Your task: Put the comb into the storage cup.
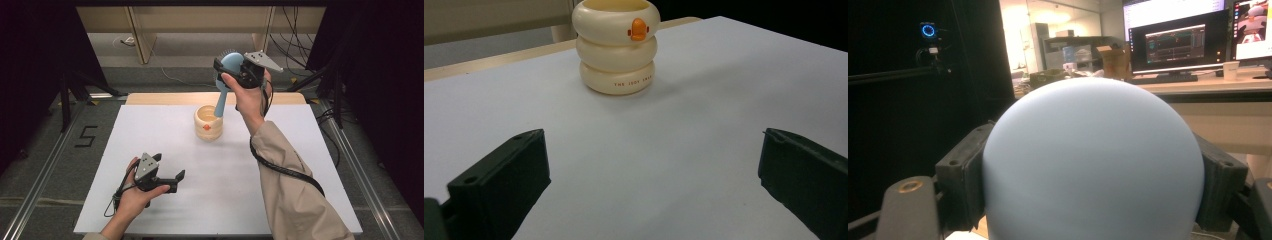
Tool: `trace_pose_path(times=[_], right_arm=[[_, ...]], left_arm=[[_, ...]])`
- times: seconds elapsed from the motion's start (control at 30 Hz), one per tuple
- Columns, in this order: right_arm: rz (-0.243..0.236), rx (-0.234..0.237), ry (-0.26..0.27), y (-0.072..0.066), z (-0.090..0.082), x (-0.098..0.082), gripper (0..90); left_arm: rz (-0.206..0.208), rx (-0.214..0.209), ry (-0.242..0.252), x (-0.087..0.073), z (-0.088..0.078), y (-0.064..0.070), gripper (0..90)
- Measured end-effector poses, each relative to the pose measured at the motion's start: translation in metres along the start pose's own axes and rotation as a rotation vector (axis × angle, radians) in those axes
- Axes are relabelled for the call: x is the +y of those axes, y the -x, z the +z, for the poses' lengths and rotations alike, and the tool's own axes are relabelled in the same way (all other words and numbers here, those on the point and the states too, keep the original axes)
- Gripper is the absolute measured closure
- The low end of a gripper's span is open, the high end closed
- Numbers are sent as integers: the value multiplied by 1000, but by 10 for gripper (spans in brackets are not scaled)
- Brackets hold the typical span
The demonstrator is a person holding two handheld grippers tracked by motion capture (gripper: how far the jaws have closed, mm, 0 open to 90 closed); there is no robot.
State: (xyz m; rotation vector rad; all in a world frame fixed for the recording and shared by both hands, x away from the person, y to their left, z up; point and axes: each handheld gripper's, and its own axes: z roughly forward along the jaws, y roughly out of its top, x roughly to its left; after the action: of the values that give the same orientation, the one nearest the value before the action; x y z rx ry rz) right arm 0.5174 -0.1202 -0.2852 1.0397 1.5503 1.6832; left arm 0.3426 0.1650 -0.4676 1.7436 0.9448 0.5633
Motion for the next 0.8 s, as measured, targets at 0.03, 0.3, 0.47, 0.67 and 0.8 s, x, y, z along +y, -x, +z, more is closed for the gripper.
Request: trace_pose_path(times=[0.03, 0.3, 0.47, 0.67, 0.8], right_arm=[[-1, 0, 2, 0, 0, 0, 209], [-5, 0, 6, -1, 3, 2, 209], [-8, -3, 7, -2, 5, 2, 209], [-4, -3, 4, -2, 7, 1, 209], [-6, -2, 6, -2, 9, 2, 209]], left_arm=[[-1, 0, 1, 0, 0, 0, 0], [-1, -1, 1, 0, 0, 0, 0], [-2, -2, 1, 0, 0, 0, 0], [-2, -4, 0, 0, 1, 0, 0], [-1, -4, 0, 0, 1, 0, 0]])
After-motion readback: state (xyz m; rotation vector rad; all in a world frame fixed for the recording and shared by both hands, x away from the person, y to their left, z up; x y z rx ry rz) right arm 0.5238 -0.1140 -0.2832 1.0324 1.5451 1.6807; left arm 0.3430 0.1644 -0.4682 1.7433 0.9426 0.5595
